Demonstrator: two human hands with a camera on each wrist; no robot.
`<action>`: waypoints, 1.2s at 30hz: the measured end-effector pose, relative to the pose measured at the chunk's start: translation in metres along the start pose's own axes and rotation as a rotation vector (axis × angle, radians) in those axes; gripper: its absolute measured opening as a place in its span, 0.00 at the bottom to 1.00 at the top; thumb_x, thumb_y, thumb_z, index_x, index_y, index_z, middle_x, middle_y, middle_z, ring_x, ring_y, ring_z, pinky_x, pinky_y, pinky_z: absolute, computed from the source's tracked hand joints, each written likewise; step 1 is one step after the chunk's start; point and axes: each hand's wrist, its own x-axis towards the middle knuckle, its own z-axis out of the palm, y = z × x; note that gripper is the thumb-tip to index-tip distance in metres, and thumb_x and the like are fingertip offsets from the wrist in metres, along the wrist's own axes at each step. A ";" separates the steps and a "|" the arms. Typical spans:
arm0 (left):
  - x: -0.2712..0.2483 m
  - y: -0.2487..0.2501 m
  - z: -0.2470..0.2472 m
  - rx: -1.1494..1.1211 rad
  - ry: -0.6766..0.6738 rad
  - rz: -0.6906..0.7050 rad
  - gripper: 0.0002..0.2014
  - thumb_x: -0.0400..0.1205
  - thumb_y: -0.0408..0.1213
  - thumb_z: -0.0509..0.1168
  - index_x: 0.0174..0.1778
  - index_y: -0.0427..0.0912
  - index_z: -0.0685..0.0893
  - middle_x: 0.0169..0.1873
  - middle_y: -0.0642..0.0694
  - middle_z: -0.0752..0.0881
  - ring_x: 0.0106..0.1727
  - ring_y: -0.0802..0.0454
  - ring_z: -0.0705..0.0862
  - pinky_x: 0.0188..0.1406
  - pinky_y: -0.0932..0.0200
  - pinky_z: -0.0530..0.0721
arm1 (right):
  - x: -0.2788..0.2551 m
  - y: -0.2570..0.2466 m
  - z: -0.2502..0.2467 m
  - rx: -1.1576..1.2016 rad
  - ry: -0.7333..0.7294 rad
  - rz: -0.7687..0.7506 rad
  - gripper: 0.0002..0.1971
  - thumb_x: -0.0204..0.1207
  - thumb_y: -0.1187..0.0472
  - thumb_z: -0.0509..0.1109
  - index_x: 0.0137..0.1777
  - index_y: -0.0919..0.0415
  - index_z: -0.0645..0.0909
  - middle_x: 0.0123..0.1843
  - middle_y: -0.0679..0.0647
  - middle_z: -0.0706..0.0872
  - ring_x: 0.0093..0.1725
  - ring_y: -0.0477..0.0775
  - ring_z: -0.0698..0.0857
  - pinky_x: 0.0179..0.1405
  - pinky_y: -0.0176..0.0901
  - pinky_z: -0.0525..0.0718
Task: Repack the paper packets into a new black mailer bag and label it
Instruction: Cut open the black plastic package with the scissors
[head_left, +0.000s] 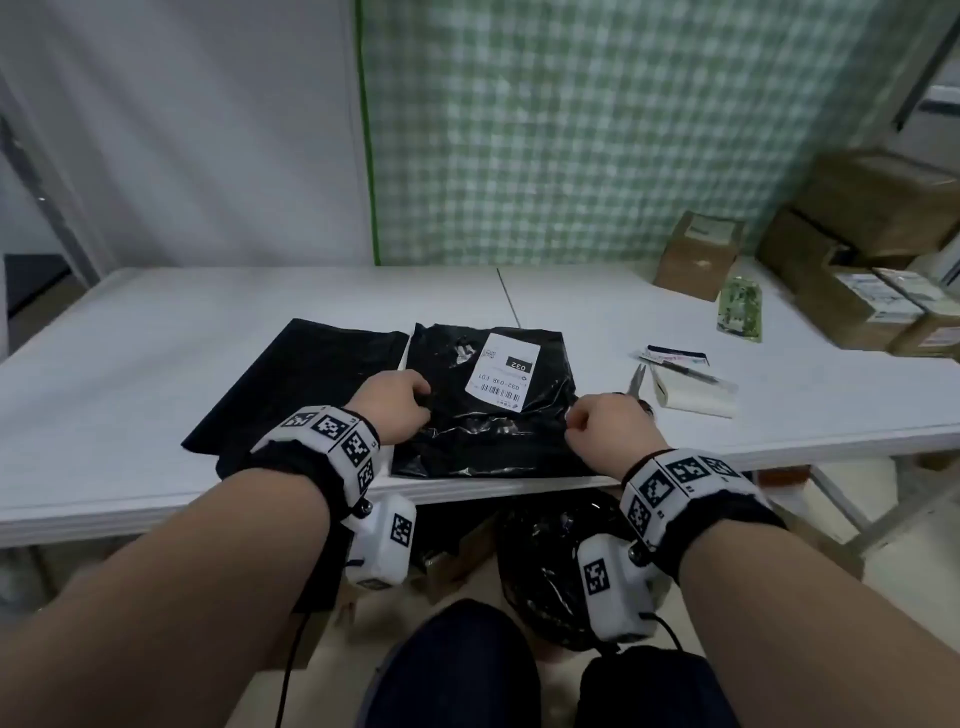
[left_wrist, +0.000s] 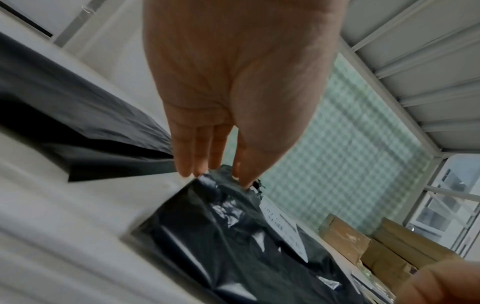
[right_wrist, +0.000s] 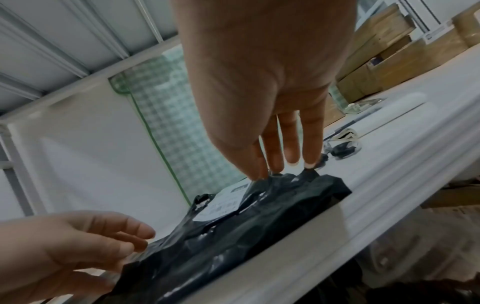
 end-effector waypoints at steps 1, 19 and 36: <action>0.002 0.000 0.002 0.002 -0.020 -0.011 0.20 0.79 0.36 0.65 0.68 0.41 0.78 0.66 0.43 0.81 0.67 0.46 0.78 0.66 0.58 0.74 | 0.002 0.002 0.001 -0.004 -0.021 0.008 0.11 0.73 0.62 0.65 0.52 0.54 0.86 0.55 0.56 0.88 0.58 0.58 0.83 0.54 0.42 0.81; 0.029 0.004 0.012 0.109 -0.062 -0.016 0.21 0.77 0.39 0.66 0.68 0.44 0.78 0.62 0.43 0.83 0.64 0.46 0.80 0.62 0.58 0.76 | 0.041 0.007 0.021 0.195 -0.028 0.264 0.24 0.76 0.61 0.65 0.71 0.65 0.70 0.65 0.64 0.80 0.66 0.63 0.78 0.50 0.42 0.72; 0.022 0.019 0.022 0.211 -0.195 -0.074 0.40 0.68 0.51 0.74 0.75 0.44 0.69 0.68 0.37 0.72 0.68 0.38 0.75 0.67 0.46 0.78 | 0.040 0.007 0.018 0.113 -0.080 0.197 0.08 0.73 0.59 0.68 0.38 0.64 0.80 0.44 0.61 0.84 0.49 0.61 0.82 0.31 0.40 0.77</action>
